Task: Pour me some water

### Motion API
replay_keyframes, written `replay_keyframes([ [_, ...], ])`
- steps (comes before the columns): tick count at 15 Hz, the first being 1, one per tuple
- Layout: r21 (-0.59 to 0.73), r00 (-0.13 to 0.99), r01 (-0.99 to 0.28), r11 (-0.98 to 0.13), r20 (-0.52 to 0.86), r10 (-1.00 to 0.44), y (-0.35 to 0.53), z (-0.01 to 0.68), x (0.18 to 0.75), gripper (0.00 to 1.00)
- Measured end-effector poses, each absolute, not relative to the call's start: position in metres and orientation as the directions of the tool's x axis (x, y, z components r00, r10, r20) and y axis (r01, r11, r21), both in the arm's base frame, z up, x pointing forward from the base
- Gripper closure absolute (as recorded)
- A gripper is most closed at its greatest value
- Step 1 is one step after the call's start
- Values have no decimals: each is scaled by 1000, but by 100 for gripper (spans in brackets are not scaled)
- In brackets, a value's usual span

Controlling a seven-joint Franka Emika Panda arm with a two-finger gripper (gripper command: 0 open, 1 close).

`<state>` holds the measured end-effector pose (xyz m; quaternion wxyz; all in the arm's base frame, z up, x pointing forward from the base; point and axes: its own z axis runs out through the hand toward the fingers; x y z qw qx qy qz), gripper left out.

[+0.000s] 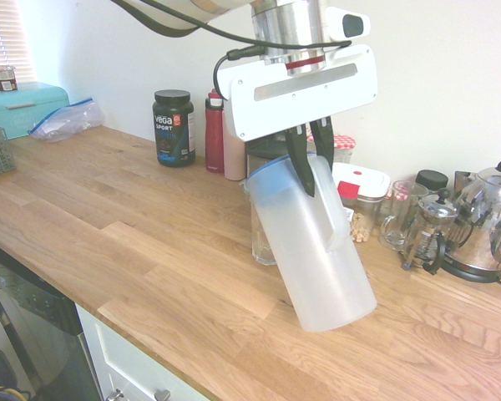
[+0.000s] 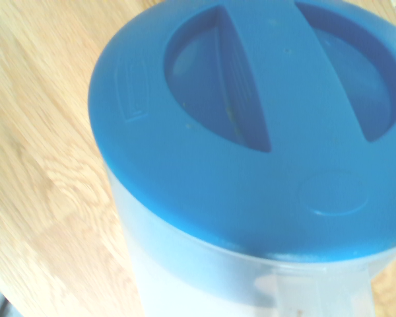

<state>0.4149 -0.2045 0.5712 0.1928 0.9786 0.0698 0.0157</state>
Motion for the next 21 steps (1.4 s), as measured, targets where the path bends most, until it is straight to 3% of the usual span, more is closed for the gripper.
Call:
replay_keyframes([
  [7,562,983,181,-807,-75,168,-184,567,434,100],
  [17,594,980,195,-780,-97,171,-166,548,451,100],
  [21,577,987,153,-802,-46,155,-163,557,452,100],
])
